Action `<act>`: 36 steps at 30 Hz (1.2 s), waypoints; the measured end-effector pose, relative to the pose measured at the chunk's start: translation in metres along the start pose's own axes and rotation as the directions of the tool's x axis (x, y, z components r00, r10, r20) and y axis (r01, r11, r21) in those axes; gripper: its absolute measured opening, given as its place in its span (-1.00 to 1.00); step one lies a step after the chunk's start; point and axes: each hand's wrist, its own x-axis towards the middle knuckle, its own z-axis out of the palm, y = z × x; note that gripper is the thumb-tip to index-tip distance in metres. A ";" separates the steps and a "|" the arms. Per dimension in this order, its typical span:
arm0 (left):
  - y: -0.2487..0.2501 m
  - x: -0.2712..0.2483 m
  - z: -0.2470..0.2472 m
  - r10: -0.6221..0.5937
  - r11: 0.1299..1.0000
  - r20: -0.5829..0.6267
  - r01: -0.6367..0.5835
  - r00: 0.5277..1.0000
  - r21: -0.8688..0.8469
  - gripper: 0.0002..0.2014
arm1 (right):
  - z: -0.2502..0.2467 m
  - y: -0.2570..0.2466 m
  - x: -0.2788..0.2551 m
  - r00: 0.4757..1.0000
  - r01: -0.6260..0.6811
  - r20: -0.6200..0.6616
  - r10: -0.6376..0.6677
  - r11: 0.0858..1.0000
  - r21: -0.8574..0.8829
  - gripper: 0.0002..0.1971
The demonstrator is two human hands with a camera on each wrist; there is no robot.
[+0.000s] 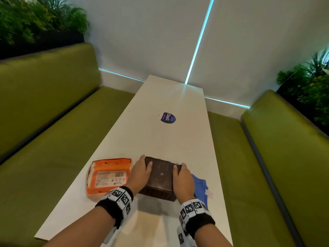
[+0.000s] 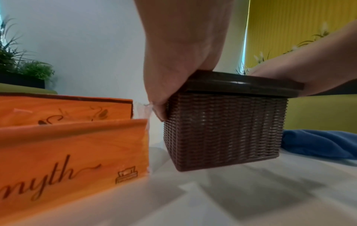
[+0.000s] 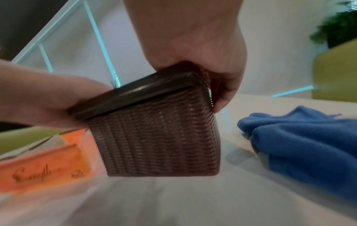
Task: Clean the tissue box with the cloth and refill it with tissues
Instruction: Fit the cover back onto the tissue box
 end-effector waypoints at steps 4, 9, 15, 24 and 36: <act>-0.003 0.000 0.003 -0.053 0.999 -0.080 0.053 0.995 -0.003 -0.66 | -0.007 -0.006 -0.003 0.997 -0.004 -0.072 0.000 0.998 -0.059 -0.56; 0.003 -0.010 0.006 0.003 0.995 -0.129 -0.016 0.992 -0.099 -0.79 | -0.006 -0.002 -0.005 0.992 0.019 -0.123 -0.008 0.996 0.091 -0.69; 0.004 0.001 0.006 0.015 0.995 -0.081 -0.023 0.997 -0.095 -0.70 | 0.001 -0.006 0.008 0.979 0.055 -0.199 -0.039 0.996 0.076 -0.76; -0.001 0.003 0.006 -0.116 0.979 0.076 0.127 0.990 -0.162 -0.51 | 0.003 0.005 0.014 0.979 -0.136 0.188 0.075 0.932 0.336 -0.53; -0.007 0.005 -0.006 -0.297 0.677 0.409 0.492 0.863 -0.547 -0.55 | -0.020 -0.001 0.007 0.718 -0.683 0.634 0.287 0.465 0.564 -0.58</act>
